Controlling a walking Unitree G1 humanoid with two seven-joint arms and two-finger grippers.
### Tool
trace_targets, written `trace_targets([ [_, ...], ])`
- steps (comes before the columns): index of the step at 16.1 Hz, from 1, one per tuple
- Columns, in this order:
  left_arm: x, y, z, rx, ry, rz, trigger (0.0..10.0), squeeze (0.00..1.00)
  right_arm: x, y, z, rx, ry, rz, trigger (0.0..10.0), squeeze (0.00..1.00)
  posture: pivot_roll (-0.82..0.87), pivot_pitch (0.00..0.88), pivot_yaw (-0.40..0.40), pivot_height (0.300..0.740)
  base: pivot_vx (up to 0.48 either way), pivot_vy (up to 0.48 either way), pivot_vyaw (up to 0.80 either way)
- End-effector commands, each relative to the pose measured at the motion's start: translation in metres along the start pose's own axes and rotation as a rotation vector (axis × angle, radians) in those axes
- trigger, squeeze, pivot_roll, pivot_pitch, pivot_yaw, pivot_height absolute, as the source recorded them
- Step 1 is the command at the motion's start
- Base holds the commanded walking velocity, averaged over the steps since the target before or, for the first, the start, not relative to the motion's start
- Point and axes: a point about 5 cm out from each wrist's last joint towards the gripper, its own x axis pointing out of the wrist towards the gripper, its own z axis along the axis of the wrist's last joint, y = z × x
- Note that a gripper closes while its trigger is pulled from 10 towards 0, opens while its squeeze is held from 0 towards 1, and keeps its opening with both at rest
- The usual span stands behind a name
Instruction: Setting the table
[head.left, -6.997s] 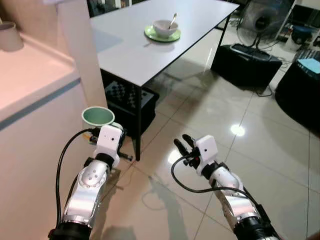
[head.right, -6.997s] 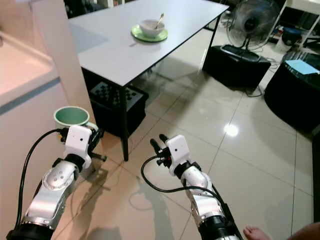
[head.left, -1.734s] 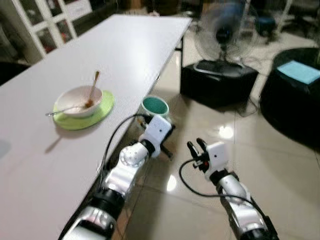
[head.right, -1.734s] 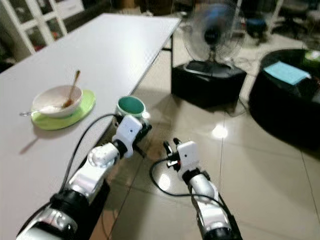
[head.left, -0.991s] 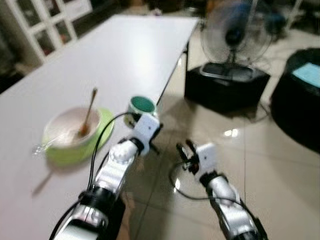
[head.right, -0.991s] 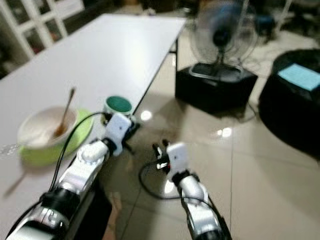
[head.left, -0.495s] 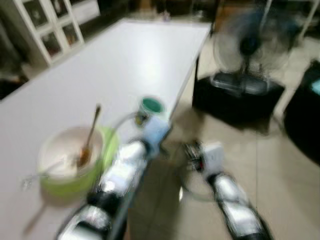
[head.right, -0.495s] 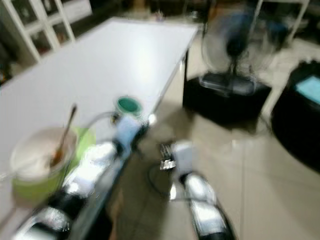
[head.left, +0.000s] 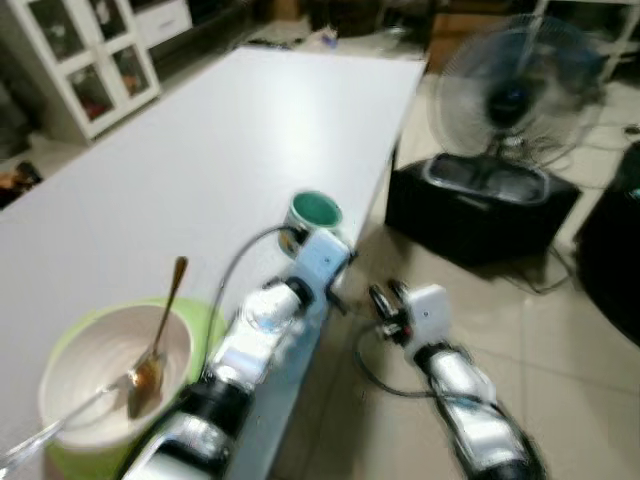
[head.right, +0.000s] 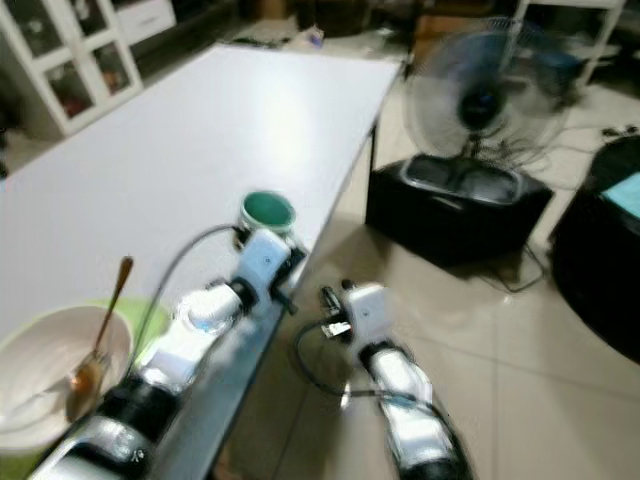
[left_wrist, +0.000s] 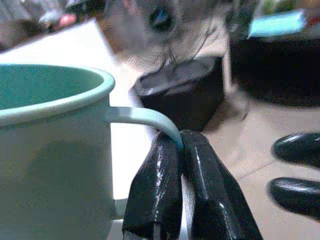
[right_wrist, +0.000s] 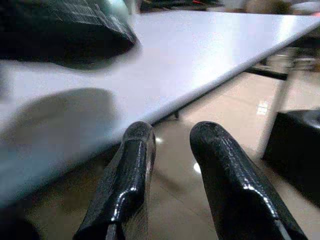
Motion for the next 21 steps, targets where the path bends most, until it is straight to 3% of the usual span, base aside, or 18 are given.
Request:
trace_targets([
  [1,0.005,-0.005,0.011,-0.007,-0.049,-0.005,10.0,0.00,-0.003,-0.008,0.001,-0.027,0.005,-0.016,10.0,0.00,-0.06,0.000,0.091,0.740,0.000,-0.458,0.00],
  [4,0.005,-0.003,0.013,-0.012,-0.050,0.022,10.0,0.00,-0.001,-0.012,0.001,-0.027,0.018,-0.030,10.0,0.00,-0.06,0.000,0.092,0.740,0.000,0.000,0.00],
  [8,0.004,-0.012,0.016,-0.014,-0.073,-0.003,10.0,0.00,-0.002,-0.016,0.001,-0.031,0.019,-0.038,10.0,0.00,-0.05,0.000,0.094,0.740,0.000,0.000,0.00],
  [10,0.004,-0.013,0.022,-0.034,-0.094,0.010,10.0,0.00,-0.003,-0.028,0.013,-0.057,-0.016,-0.043,10.0,0.00,-0.05,0.000,0.094,0.740,0.000,0.000,0.00],
  [11,0.003,-0.009,0.031,-0.046,-0.139,0.041,10.0,0.00,-0.003,-0.046,0.028,-0.087,-0.053,-0.064,10.0,0.00,-0.05,0.000,0.092,0.740,0.000,0.000,0.00],
  [13,0.003,-0.004,0.042,-0.057,-0.187,0.062,10.0,0.00,-0.004,-0.057,0.034,-0.097,-0.064,-0.081,10.0,0.00,-0.05,0.000,0.088,0.740,0.000,0.000,0.00],
  [15,0.002,0.013,0.063,-0.056,-0.260,0.133,10.0,0.00,-0.004,-0.072,0.033,-0.087,-0.048,-0.129,10.0,0.00,-0.04,0.000,0.082,0.740,0.000,0.000,0.00],
  [16,-0.002,0.035,0.073,-0.069,-0.285,0.212,10.0,0.00,-0.005,-0.074,0.027,-0.059,-0.024,-0.153,10.0,0.00,-0.03,0.000,0.076,0.740,0.000,0.000,0.00],
  [18,-0.006,0.049,0.074,-0.066,-0.276,0.250,10.0,0.00,-0.004,-0.070,0.023,-0.031,-0.014,-0.152,10.0,0.00,-0.01,0.000,0.076,0.740,0.000,0.000,0.00],
  [21,-0.004,0.040,0.069,-0.063,-0.241,0.219,10.0,0.00,-0.001,-0.060,0.016,0.011,0.004,-0.162,10.0,0.00,-0.01,0.000,0.081,0.740,0.000,0.000,0.00],
])
